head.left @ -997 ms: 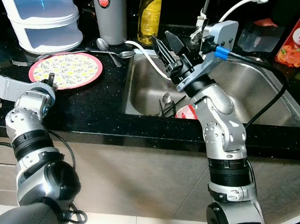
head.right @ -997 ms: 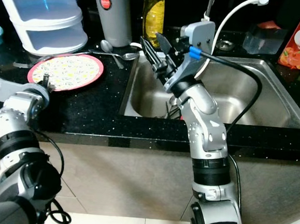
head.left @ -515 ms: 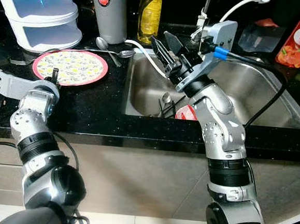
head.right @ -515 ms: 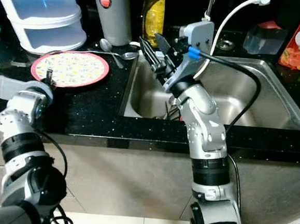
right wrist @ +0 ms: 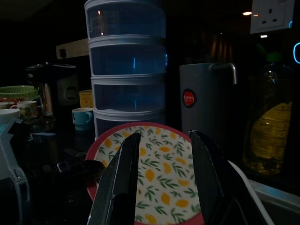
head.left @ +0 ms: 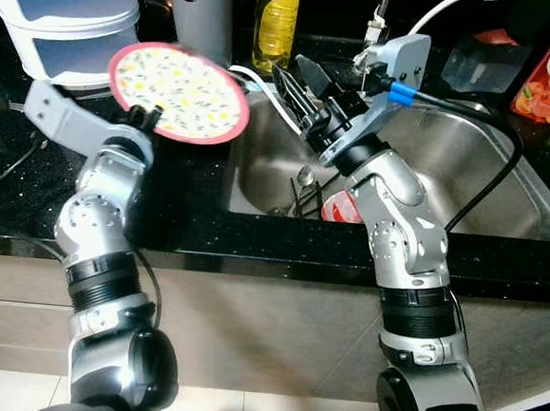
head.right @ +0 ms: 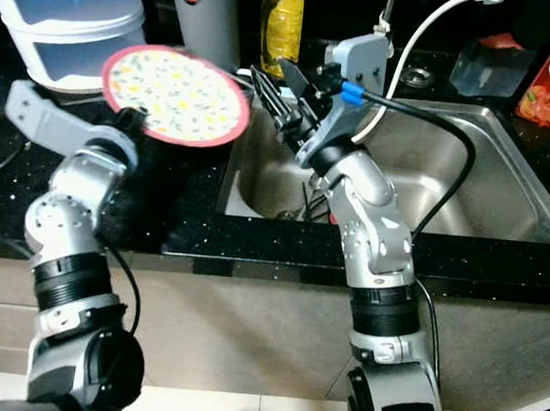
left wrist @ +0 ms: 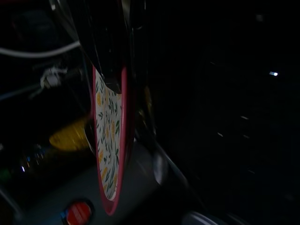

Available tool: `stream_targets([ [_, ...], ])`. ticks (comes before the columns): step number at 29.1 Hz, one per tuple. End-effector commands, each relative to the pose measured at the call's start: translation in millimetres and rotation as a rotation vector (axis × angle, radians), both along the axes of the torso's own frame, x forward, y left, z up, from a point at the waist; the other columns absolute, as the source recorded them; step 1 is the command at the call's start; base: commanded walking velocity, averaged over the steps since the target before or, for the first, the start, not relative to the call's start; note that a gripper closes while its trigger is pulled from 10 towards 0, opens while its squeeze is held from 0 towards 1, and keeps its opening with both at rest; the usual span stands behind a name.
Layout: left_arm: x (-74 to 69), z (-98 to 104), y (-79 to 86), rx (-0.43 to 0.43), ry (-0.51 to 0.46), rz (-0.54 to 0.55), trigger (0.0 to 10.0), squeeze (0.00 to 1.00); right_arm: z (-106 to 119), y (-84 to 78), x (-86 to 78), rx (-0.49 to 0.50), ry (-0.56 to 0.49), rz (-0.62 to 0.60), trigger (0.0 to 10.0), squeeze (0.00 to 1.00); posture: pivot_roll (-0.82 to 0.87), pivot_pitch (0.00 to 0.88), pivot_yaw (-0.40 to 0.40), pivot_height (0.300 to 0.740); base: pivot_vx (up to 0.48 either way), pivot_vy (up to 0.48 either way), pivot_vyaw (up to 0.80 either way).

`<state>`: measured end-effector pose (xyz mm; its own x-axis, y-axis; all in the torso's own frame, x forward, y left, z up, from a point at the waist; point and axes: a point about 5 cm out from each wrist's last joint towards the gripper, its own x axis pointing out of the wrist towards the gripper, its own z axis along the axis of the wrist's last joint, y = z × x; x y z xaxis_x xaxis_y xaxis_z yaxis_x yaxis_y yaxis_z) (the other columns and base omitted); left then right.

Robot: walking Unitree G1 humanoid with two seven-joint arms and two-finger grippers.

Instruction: Kitchen organization

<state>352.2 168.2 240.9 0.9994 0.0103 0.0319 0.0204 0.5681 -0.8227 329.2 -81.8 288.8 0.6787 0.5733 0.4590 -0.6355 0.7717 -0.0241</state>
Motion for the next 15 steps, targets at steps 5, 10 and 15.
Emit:
stream_targets([
  [5, 1.1, -7.4, -36.5, 0.05, 0.005, -0.151, 10.0, 0.0, 1.4, 0.3, -1.0, 0.0, -0.015, -0.009, 10.0, 0.0, -0.06, 0.0, 0.031, 0.74, 0.0, 0.0, 0.0],
  [10, 3.5, -17.6, -50.2, 0.061, 0.04, -0.2, 10.0, 0.0, 1.3, -2.8, -1.8, -0.001, -0.016, -0.025, 10.0, 0.0, -0.07, 0.0, 0.038, 0.74, 0.0, 0.0, 0.0],
  [15, 4.8, -17.4, -48.5, 0.065, 0.04, -0.192, 10.0, 0.0, 1.7, -5.3, -1.5, -0.001, -0.016, -0.035, 10.0, 0.0, -0.07, 0.0, 0.039, 0.74, 0.0, 0.0, 0.0],
])
